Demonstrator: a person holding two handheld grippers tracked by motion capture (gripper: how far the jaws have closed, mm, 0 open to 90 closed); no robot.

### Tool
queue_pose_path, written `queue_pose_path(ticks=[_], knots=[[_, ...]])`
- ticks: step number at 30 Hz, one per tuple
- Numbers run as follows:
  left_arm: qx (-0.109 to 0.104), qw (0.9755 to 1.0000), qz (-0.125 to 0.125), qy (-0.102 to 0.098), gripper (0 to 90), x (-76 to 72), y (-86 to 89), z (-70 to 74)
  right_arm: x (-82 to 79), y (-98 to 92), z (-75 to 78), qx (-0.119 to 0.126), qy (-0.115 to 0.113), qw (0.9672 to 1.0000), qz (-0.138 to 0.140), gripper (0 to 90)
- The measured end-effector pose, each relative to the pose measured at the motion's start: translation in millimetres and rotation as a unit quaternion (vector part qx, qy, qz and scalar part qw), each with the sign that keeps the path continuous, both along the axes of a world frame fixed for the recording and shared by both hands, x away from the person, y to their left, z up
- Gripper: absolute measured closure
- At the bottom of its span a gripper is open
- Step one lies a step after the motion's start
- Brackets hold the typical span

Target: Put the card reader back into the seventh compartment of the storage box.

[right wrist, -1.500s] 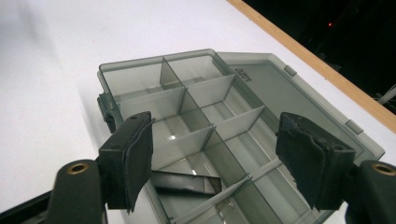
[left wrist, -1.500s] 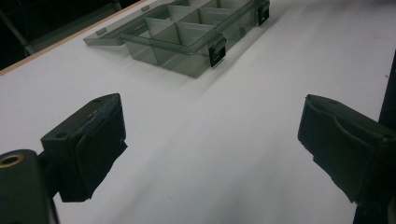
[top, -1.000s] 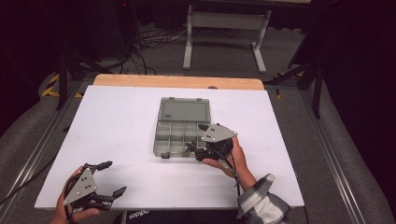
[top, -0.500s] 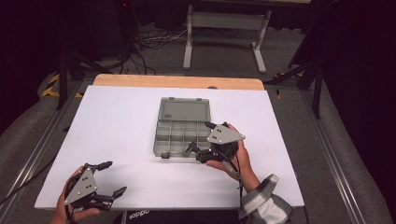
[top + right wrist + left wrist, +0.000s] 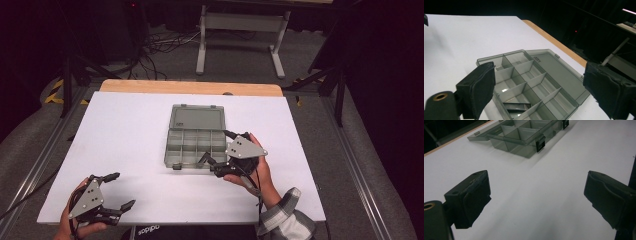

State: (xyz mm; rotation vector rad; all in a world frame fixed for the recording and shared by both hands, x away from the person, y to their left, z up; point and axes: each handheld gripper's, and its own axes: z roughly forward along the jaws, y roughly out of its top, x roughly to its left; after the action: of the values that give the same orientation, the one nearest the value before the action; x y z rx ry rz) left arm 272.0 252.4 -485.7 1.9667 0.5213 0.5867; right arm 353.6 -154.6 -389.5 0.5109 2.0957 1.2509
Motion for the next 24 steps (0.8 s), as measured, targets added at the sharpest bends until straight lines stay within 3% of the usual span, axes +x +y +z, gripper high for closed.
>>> queue_pose_path(ticks=[6, 24], knots=[[-0.006, 1.0000, -0.001, 0.001, 6.7, 0.2, 0.5, -0.2, -5.1, 1.5, 0.1, -0.017, -0.006, 0.9998, -0.004, 10.9], [-0.002, 1.0000, 0.002, 0.001, 6.6, 0.3, 0.5, -0.9, -23.1, -3.9, 0.0, -0.032, -0.018, 0.9993, 0.002, 10.4]])
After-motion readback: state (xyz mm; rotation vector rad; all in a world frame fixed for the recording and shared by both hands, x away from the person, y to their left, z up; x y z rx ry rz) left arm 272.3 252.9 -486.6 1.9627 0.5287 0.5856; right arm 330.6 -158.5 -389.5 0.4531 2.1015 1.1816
